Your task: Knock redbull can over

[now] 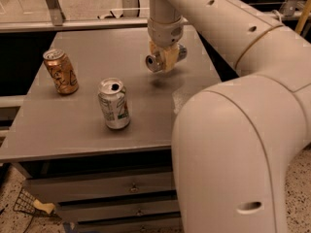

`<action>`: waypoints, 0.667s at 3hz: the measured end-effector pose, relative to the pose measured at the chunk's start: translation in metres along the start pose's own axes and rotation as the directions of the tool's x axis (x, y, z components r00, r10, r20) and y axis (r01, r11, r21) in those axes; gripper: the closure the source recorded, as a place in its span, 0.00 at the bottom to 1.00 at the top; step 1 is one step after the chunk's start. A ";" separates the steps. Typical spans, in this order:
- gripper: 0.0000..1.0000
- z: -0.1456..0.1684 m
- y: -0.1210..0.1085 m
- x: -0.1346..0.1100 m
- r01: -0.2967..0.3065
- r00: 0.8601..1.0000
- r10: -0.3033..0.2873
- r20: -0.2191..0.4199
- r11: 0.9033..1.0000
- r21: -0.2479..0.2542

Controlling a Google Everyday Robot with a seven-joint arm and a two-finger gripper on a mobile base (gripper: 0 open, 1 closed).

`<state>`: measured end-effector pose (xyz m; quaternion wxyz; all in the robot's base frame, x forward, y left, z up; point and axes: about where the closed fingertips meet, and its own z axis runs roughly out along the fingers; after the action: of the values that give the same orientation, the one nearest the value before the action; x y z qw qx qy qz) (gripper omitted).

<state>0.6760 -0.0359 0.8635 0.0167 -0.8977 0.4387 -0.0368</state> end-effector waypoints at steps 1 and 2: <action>1.00 0.015 0.000 0.002 0.023 0.999 -0.025 -0.038 0.999 -0.046; 0.79 0.021 -0.010 0.004 0.027 0.998 -0.028 -0.048 0.999 -0.018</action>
Offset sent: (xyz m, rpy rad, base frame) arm 0.0026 -0.0017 -0.0158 -0.0641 0.0129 0.0201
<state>0.6878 -0.0329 0.8436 -0.0021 -0.9026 0.4269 -0.0552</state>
